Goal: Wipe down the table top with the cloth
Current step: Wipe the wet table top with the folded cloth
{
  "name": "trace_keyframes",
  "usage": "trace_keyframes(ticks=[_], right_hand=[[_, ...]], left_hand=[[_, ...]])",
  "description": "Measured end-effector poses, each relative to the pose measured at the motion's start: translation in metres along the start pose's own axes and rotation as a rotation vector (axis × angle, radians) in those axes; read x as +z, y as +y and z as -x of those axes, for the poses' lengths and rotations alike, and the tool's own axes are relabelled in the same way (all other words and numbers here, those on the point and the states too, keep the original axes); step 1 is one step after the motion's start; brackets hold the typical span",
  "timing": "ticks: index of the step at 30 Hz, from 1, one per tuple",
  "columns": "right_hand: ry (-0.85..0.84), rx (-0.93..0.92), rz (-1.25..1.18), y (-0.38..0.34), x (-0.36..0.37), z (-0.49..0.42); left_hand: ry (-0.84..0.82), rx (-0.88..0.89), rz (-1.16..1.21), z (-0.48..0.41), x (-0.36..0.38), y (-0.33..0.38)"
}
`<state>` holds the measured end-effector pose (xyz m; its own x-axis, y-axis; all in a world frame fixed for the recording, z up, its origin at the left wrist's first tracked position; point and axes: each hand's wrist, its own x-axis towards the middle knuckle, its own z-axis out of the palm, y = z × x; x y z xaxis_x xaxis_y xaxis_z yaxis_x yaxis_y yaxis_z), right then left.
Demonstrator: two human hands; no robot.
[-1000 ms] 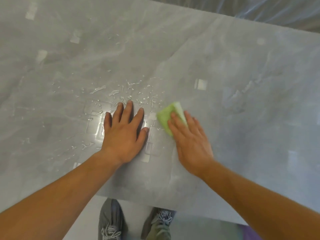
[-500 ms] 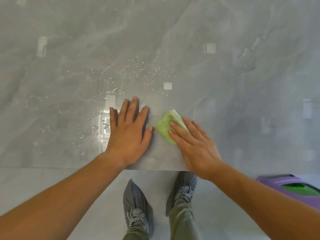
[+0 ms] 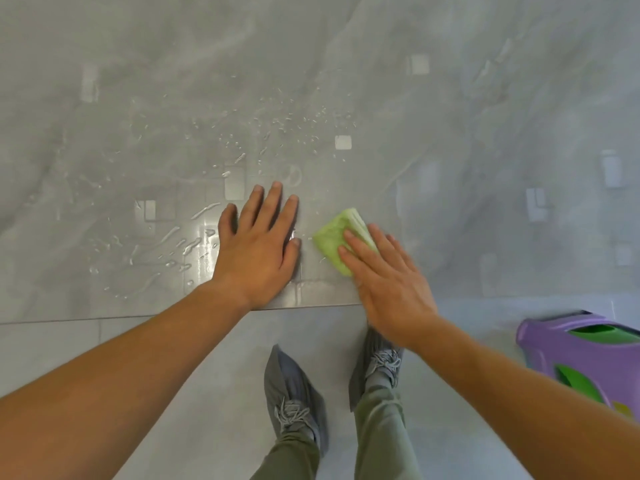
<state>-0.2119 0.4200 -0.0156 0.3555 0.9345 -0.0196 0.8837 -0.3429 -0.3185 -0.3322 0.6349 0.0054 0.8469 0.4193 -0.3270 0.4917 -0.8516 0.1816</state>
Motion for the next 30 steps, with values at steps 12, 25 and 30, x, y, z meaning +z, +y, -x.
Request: trace_keyframes(ticks=[12,25,30], right_hand=[[-0.002,0.062,0.007,-0.033,0.006,-0.025],[0.034,0.193,-0.027,-0.048,0.006,-0.051],[-0.030,-0.006,0.009,0.004,-0.006,-0.076]], left_hand=[[-0.026,-0.122,-0.001,-0.025,-0.007,-0.027],[0.022,-0.077,0.056,-0.030,-0.028,-0.039],[0.046,-0.061,0.062,-0.039,-0.041,-0.043]])
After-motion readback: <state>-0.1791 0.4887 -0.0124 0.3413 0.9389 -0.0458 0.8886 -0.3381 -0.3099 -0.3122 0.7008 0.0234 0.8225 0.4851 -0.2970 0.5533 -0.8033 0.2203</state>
